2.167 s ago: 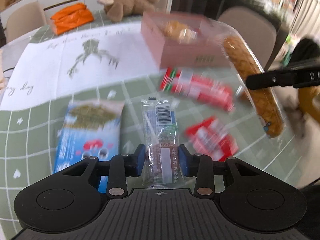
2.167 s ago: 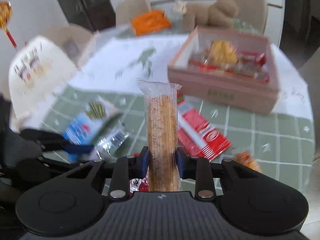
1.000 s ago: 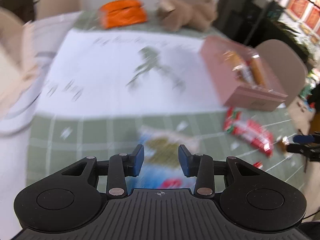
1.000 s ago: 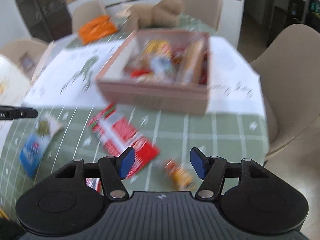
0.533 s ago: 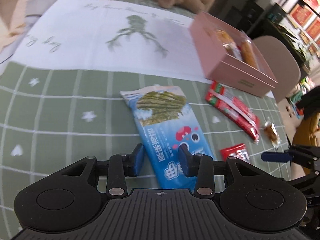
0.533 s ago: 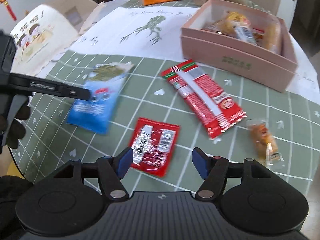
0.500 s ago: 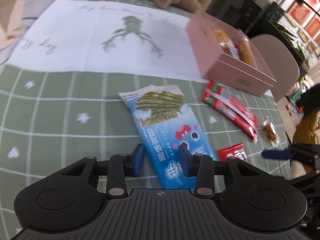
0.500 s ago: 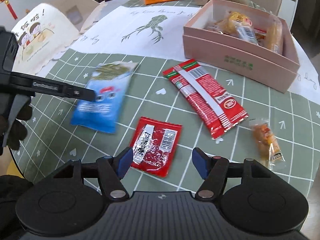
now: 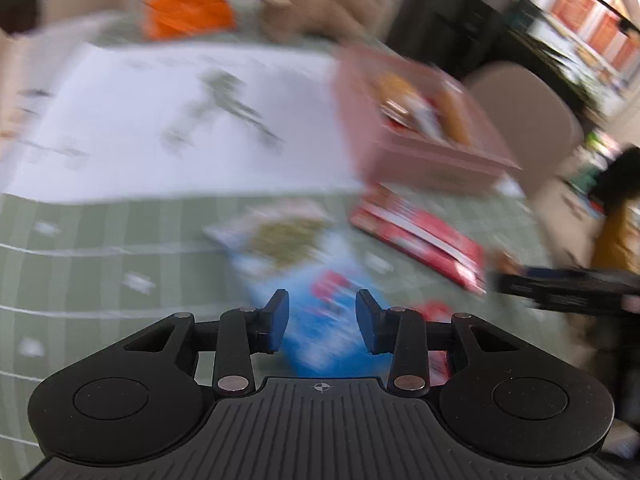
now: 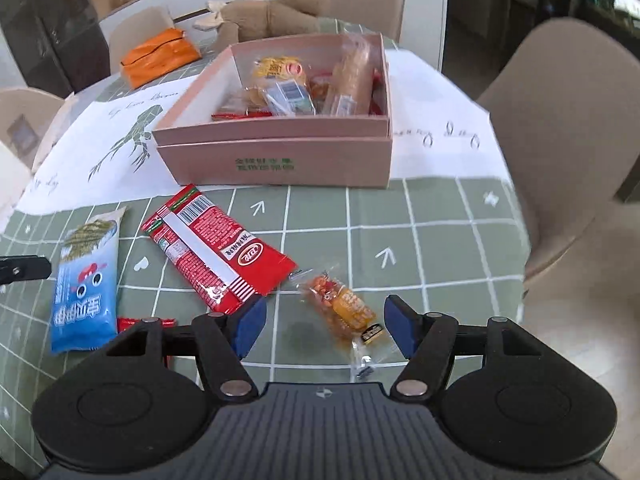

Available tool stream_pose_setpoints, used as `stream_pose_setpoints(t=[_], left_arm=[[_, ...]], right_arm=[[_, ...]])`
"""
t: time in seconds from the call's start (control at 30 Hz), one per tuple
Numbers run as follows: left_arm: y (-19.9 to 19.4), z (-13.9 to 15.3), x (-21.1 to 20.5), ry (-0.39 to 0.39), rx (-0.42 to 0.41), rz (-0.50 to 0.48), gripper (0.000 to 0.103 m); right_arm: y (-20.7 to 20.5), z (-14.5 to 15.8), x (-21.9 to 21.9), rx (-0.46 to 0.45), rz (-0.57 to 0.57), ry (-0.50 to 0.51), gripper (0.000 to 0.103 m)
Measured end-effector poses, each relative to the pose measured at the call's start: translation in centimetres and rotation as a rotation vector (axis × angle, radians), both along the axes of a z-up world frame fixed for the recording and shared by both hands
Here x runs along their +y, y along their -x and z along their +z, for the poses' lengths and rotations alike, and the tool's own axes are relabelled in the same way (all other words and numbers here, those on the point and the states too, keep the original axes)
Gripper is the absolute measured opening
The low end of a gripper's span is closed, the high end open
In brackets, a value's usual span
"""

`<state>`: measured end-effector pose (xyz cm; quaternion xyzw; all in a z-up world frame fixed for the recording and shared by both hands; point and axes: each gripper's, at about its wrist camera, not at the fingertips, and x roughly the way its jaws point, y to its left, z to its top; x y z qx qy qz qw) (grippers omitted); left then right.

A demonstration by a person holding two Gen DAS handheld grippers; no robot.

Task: Organize snacks
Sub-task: 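Move both grippers back over the snacks on the mat, then lower the left gripper to the small red pack while right moves to the long red sausage pack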

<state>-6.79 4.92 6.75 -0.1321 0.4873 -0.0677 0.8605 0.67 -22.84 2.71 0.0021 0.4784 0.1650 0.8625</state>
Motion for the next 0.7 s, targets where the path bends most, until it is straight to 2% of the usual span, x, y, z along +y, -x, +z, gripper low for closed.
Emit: stream_pose_setpoints(t=[0.03,0.07,0.13,0.23,0.43,0.53,0.7], left_arm=[[-0.3,-0.3,-1.0,0.044,0.039,-0.058,0.041],[-0.5,-0.7,-2.0,0.072,0.072,-0.099,0.041],[-1.0,-1.6,-4.1,0.087,0.127,-0.152,0.041],[-1.8,-2.5,-6.8,0.021,0.141,-0.195,0.041],[-2.9,-2.7,-11.3,-0.158,0.102,-0.29,0.041],[-2.8,-3.1,-12.9,-0.257,0.055,-0.358,0.05],[-3.1,-3.3,-12.3,-0.283,0.037,-0.357,0.06]], right_arm=[[-0.1,-0.5,0.2,0.038,0.028,-0.027,0.066],[0.1,-0.6,0.6,0.034,0.054,-0.04,0.072],[0.5,-0.6,1.4,0.046,0.109,-0.05,0.074],[0.7,-0.5,1.7,0.042,0.118,-0.033,0.073],[1.0,-0.5,0.0,-0.004,0.025,0.01,0.073],[1.2,-0.8,-0.8,-0.037,-0.008,0.029,0.074],[1.3,-0.8,-1.4,-0.047,-0.052,0.025,0.076]])
